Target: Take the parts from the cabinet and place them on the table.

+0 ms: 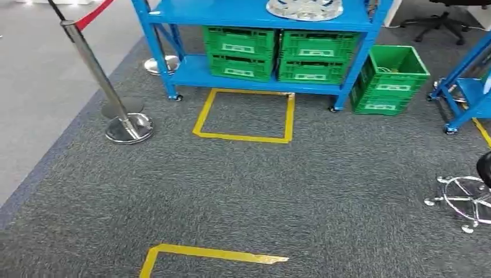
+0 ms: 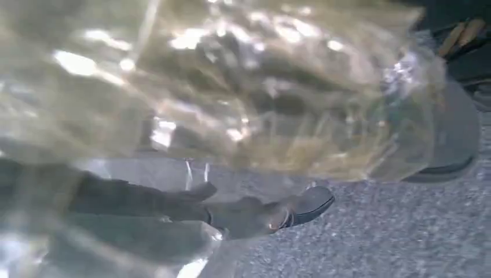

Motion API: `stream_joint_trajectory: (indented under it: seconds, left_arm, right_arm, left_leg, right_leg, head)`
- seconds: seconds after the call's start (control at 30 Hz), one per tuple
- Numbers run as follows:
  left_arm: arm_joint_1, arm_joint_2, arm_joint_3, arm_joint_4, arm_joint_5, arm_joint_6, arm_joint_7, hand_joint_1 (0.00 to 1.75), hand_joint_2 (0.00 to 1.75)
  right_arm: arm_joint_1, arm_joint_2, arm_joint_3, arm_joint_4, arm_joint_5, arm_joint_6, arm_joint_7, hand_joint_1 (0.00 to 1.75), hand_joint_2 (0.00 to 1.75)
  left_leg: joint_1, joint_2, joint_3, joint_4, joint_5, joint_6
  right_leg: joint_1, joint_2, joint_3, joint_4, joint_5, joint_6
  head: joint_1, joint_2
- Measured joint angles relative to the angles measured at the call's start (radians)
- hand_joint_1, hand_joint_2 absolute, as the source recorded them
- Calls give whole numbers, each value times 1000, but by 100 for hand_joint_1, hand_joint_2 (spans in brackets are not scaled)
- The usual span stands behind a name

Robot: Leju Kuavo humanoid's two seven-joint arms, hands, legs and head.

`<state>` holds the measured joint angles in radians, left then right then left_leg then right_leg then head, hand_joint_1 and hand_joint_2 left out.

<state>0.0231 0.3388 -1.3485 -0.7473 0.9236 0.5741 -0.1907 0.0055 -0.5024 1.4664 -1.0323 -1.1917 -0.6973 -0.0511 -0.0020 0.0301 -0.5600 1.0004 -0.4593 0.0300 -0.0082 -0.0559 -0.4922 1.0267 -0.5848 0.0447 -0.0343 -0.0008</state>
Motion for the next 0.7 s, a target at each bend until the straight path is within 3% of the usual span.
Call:
stream_joint_trajectory:
  seconds: [0.03,0.1,0.13,0.17,0.2,0.27,0.3,0.33,0.37,0.4,0.43,0.53,0.63,0.7]
  left_arm:
    - [-3,0,0,0,2,0,0,0,0]
    - [-6,-2,-2,0,6,0,-5,0,0]
    - [-6,-3,-5,0,9,0,-7,0,0]
    - [-6,-3,-7,0,15,0,-8,0,0]
    - [-6,-3,-11,0,19,0,-10,0,0]
    - [-6,-4,-16,0,27,0,-17,0,0]
    - [-6,-3,-17,0,28,0,-19,0,0]
    - [-9,-3,-18,1,30,0,-21,0,0]
    - [-10,-2,-19,1,34,0,-24,0,0]
    - [-9,0,-21,2,37,0,-25,0,0]
    - [-9,2,-23,3,41,0,-29,0,0]
    - [-10,-2,-24,10,62,-3,-66,0,0]
    - [-15,-14,-33,31,92,-21,-105,0,0]
    - [-17,-21,-40,41,110,-32,-121,0,0]
  right_arm:
    - [3,0,-1,-1,0,0,0,0,0]
    - [10,-2,-6,-2,0,0,-1,0,0]
    - [15,-2,-9,-2,-1,0,-1,0,0]
    - [21,-2,-14,-3,-2,0,-1,0,0]
    - [27,-3,-20,-7,-4,0,-1,0,0]
    - [34,-6,-34,-16,-9,0,-2,0,0]
    - [36,-7,-36,-19,-11,0,-4,0,0]
    - [37,-8,-42,-23,-16,0,-6,0,0]
    - [39,-9,-50,-29,-21,0,-10,0,0]
    - [42,-9,-54,-33,-24,0,-11,0,0]
    - [48,-9,-58,-37,-29,0,-12,0,0]
    - [53,-10,-65,-45,-53,0,-22,0,0]
    - [52,-11,-65,-48,-80,0,-35,0,0]
    - [51,-12,-65,-49,-95,0,-44,0,0]
  left_leg:
    - [0,-7,-2,0,1,4]
    - [0,-26,-3,0,-1,7]
    - [0,-35,-2,0,-1,7]
    - [0,-42,1,1,-3,7]
    - [1,-49,4,1,-5,5]
    - [3,-57,14,2,-12,-4]
    - [1,-59,13,3,-15,-9]
    - [-5,-63,9,13,-21,-16]
    - [-7,-62,7,14,-22,-11]
    - [-7,-62,6,12,-16,5]
    - [-7,-62,7,12,-17,10]
    - [-5,-62,10,6,-16,12]
    - [-2,-62,11,4,-15,8]
    - [0,-62,11,2,-14,-9]
  right_leg:
    - [-2,35,-34,71,-38,3]
    - [-3,54,-124,240,-99,6]
    - [-3,54,-157,288,-102,8]
    - [-3,54,-168,285,-78,9]
    - [-4,54,-156,234,-31,9]
    - [-8,55,-86,57,74,10]
    - [-11,63,-66,5,83,10]
    - [-10,70,-54,-20,75,1]
    - [-13,68,-52,-19,83,-6]
    - [-11,68,-52,-18,82,-5]
    - [-10,68,-52,-18,82,-6]
    - [-6,68,-51,-18,80,-13]
    - [-1,68,-50,-17,78,-19]
    - [0,68,-50,-17,77,-22]
  head:
    - [3,0]
    - [5,0]
    - [6,0]
    - [5,0]
    - [6,0]
    - [6,0]
    - [8,0]
    - [10,0]
    - [6,0]
    - [8,0]
    - [7,0]
    - [8,0]
    - [8,0]
    - [7,0]
